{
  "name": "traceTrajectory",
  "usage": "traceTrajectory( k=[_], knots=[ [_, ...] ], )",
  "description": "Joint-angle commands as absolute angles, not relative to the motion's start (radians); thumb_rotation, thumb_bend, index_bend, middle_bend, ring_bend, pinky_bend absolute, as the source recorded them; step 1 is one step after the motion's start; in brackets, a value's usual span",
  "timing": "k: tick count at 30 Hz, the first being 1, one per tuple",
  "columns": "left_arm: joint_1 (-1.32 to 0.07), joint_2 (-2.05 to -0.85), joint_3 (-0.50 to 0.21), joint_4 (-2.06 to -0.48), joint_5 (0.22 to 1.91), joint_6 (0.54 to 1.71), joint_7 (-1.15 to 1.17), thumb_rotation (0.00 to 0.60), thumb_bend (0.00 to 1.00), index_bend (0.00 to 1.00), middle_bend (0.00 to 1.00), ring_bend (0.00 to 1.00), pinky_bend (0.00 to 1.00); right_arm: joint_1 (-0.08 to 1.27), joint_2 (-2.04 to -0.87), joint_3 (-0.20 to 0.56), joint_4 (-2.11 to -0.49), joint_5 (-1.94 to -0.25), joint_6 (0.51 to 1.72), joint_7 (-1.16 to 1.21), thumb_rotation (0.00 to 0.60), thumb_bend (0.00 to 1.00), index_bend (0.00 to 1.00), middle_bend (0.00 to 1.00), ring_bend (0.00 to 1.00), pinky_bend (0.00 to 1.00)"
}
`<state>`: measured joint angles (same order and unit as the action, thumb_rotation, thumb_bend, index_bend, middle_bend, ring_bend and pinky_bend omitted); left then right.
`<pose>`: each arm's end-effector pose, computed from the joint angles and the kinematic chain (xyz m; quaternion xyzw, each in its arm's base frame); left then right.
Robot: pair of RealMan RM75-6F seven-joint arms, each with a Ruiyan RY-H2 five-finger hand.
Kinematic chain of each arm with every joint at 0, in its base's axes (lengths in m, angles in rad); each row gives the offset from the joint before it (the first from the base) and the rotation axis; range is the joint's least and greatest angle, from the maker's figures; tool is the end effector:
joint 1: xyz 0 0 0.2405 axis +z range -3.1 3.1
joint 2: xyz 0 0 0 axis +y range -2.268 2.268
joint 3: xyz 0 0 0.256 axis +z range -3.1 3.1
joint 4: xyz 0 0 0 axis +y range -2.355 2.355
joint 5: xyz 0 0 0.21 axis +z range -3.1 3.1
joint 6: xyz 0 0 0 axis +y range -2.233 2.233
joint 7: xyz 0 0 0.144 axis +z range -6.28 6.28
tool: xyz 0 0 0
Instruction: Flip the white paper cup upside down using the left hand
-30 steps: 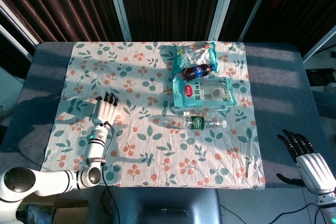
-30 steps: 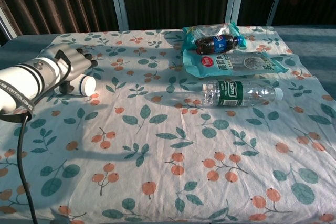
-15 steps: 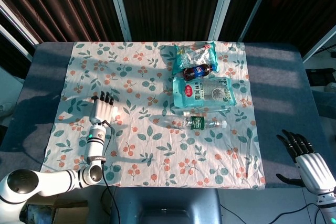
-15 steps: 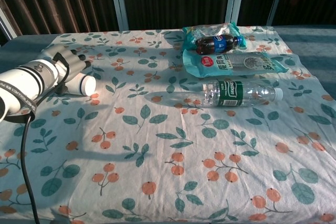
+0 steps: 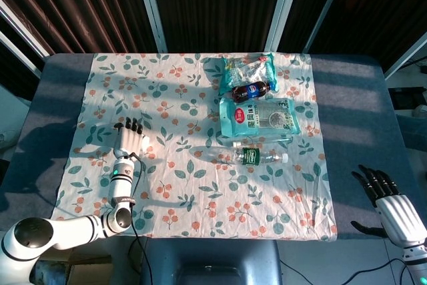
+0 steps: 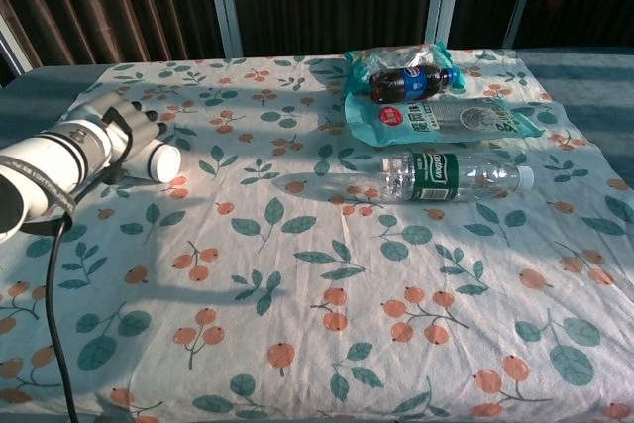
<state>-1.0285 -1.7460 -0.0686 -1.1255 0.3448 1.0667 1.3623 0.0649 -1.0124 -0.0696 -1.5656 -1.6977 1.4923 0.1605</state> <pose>-0.1797 0.4073 -0.0385 -0.7664 -0.1593 0.0146 0.6221 -0.3160 -0.1475 0.1714 0.6629 -0.3956 0.3755 0.5129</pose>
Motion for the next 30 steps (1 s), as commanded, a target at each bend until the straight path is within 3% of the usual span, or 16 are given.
traceTrajectory(
  k=[1, 19, 30],
  knots=[
    [-1.022, -1.758, -0.066, -1.102, 0.357, 1.055, 1.358, 0.6, 0.42, 0.05, 0.03, 0.04, 0.29, 0.064, -1.013, -0.07, -1.565, -1.699, 1.493, 0.16, 0.6, 0.06, 0.0, 0.0, 0.0, 0.18],
    [-0.987, -1.774, -0.08, -1.045, 0.424, 1.005, 1.315, 0.6, 0.41, 0.26, 0.19, 0.21, 0.33, 0.067, -1.013, -0.069, -1.567, -1.695, 1.486, 0.155, 0.6, 0.06, 0.0, 0.0, 0.0, 0.18],
    [-0.964, -1.655, -0.157, -1.213, 0.459, 1.017, 1.185, 0.6, 0.4, 0.27, 0.19, 0.21, 0.34, 0.07, -1.012, -0.07, -1.572, -1.692, 1.477, 0.148, 0.6, 0.06, 0.0, 0.0, 0.0, 0.18]
  ],
)
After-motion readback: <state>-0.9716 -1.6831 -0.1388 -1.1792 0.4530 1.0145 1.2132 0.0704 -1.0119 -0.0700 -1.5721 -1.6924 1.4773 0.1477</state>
